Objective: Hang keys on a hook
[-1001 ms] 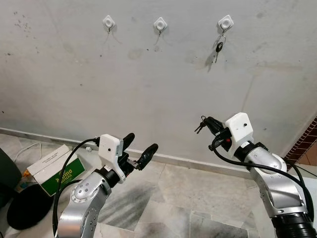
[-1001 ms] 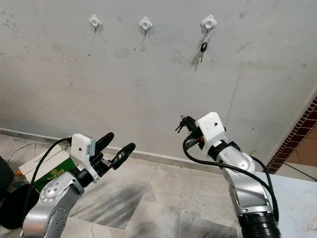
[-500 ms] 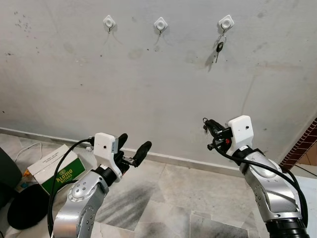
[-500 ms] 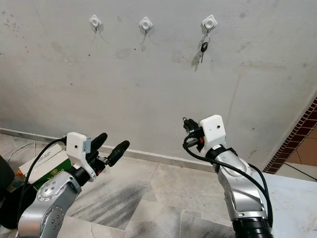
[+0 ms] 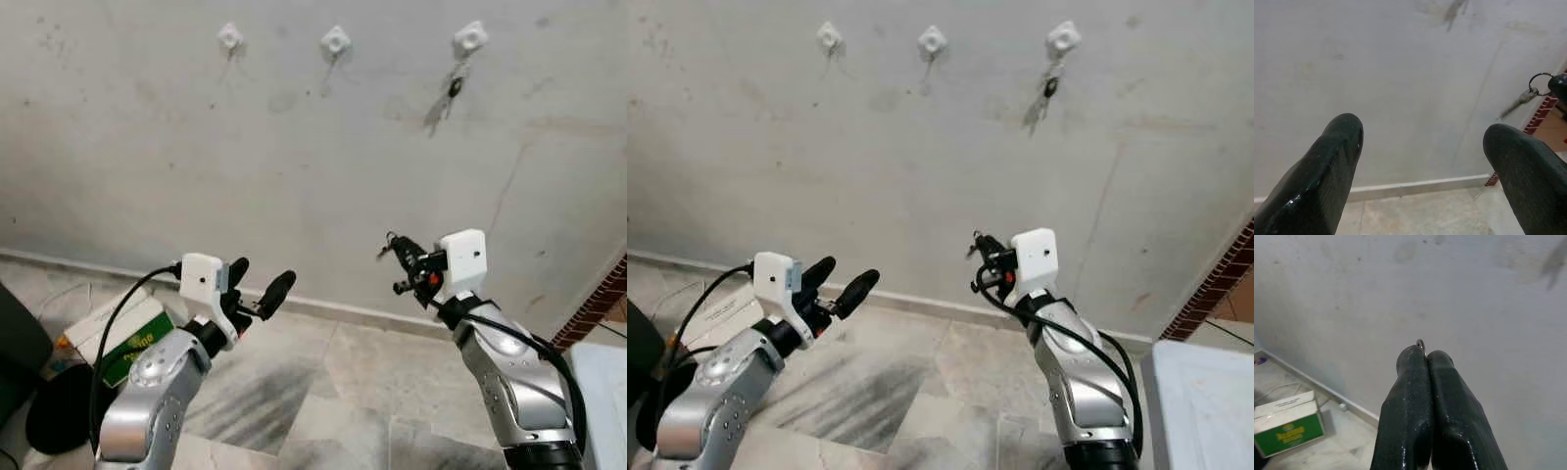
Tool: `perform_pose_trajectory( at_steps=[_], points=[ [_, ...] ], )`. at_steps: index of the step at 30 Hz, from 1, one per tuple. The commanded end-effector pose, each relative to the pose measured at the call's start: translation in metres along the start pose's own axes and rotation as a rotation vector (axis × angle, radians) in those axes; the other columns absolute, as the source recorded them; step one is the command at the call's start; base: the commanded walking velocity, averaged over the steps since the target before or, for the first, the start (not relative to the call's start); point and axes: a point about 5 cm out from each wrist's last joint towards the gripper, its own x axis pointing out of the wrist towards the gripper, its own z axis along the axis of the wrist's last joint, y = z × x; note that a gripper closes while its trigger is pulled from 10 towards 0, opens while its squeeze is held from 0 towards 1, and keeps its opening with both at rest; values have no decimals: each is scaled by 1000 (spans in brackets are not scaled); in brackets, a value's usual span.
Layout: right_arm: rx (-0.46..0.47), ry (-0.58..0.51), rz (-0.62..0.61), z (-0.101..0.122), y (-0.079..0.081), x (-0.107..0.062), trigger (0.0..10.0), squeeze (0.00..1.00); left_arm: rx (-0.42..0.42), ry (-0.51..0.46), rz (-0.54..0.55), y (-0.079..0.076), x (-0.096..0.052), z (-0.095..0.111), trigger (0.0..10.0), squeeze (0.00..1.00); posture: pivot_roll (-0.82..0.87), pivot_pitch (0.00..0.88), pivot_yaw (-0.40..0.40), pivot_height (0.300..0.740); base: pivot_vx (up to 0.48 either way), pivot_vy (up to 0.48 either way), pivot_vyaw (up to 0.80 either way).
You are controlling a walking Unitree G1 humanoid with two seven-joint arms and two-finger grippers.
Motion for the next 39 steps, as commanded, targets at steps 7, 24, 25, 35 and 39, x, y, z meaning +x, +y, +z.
perform_pose_trajectory(
  at_steps=[7,24,25,35,39],
  points=[
    [3,-17,-12,7,-1,1,10000,0,0,21,-1,2,-1,-1,10000,0,-29,0,107,740,0,480,0],
    [-9,-41,-56,16,-6,6,10000,0,29,14,36,7,3,0,10000,0,-30,0,109,740,0,282,0],
    [-9,-41,-56,16,-6,6,10000,0,29,14,36,7,3,0,10000,0,-30,0,109,740,0,0,0],
    [-17,-47,-70,19,-9,8,10000,0,5,0,46,6,8,1,10000,0,-31,0,103,740,0,0,0],
    [-17,-47,-70,19,-9,8,10000,0,5,0,46,6,8,1,10000,0,-31,0,103,740,0,0,0]
  ],
)
